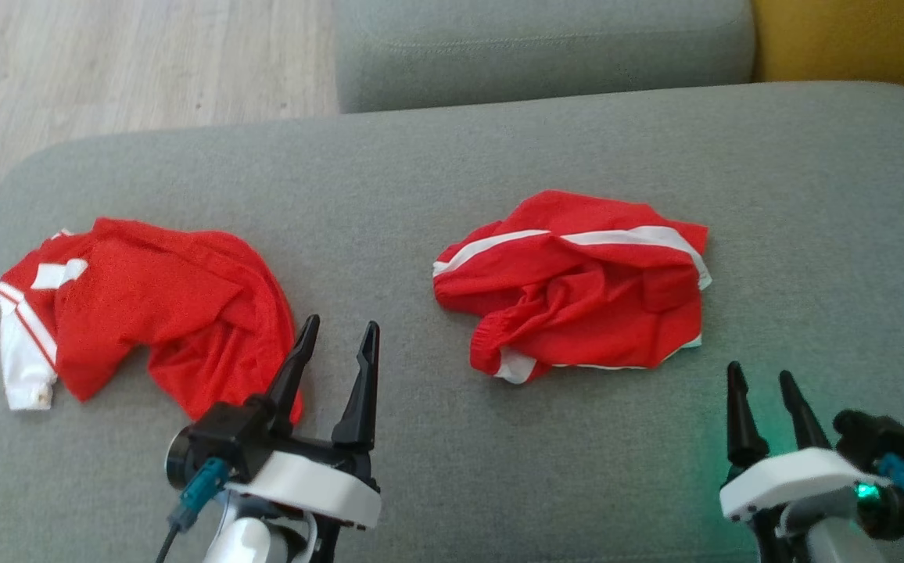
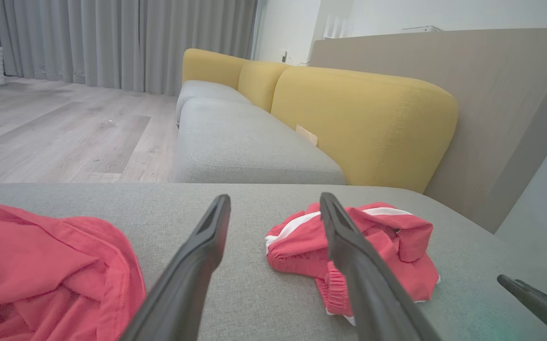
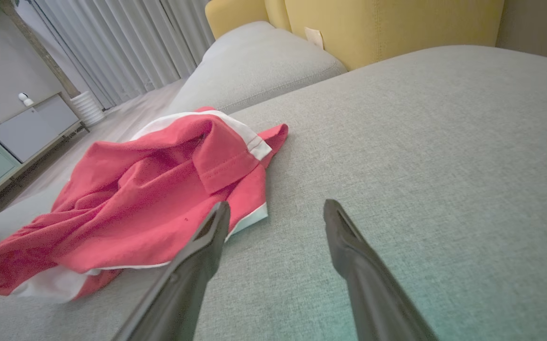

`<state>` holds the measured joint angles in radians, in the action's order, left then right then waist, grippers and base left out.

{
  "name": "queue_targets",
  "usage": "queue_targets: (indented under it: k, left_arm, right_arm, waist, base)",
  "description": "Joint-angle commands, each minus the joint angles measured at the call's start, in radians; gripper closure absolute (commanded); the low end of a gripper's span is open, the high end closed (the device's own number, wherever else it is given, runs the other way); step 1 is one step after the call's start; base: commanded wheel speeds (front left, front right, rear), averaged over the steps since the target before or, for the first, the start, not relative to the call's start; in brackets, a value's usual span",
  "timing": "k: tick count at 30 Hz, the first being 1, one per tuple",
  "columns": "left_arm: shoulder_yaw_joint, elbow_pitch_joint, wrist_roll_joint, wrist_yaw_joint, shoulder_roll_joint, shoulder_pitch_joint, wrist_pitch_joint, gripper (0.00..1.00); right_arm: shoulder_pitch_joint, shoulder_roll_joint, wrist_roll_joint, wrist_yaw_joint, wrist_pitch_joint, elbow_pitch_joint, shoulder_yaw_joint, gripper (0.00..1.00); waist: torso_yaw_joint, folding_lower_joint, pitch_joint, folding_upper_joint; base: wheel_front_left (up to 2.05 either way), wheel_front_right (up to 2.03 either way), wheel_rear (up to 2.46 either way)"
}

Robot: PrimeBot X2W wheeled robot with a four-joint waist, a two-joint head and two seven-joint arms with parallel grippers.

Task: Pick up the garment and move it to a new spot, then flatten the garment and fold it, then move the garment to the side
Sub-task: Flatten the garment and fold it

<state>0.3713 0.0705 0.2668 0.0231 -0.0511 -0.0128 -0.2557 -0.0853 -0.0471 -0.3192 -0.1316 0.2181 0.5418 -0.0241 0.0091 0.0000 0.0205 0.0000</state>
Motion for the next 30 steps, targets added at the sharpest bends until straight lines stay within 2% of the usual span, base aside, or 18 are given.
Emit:
queue_targets:
  k: [1,12,22,23,24,30]
  left_arm:
    - [-0.031,-0.03,0.0,-0.003,0.001,-0.045,-0.006,0.0]
    - [-0.019,-0.025,-0.002,-0.009,0.001,-0.077,-0.006,0.0]
    - [-0.008,-0.022,-0.001,-0.007,0.001,-0.098,-0.006,0.0]
    - [-0.008,-0.021,-0.003,-0.006,0.001,-0.1,-0.006,0.0]
    - [-0.008,-0.021,-0.004,-0.006,0.001,-0.101,-0.006,0.0]
    - [-0.017,-0.012,-0.01,-0.007,0.001,-0.096,-0.006,0.0]
  right_arm:
    - [-0.068,-0.003,0.011,0.001,-0.004,-0.014,0.011,0.0]
    - [-0.199,-0.003,0.03,0.001,-0.032,0.148,-0.038,0.0]
    - [-0.29,-0.003,0.105,0.001,-0.011,0.333,-0.064,0.0]
    - [-0.298,-0.003,0.113,0.001,-0.008,0.346,-0.063,0.24]
    - [-0.305,-0.003,0.124,0.001,-0.001,0.355,-0.065,0.98]
    - [-0.327,-0.003,0.199,0.001,0.028,0.36,-0.111,1.0]
  waist:
    - [0.014,0.0,0.015,0.0]
    - [0.073,0.0,0.076,0.0]
    - [0.104,0.0,0.11,0.0]
    - [0.104,0.0,0.112,0.0]
    - [0.103,0.0,0.113,0.0]
    - [0.076,0.0,0.1,0.0]
  base:
    - [0.0,0.0,0.0]
    - [0.0,0.0,0.0]
    - [0.0,0.0,0.0]
    - [0.0,0.0,0.0]
    - [0.0,0.0,0.0]
    - [0.0,0.0,0.0]
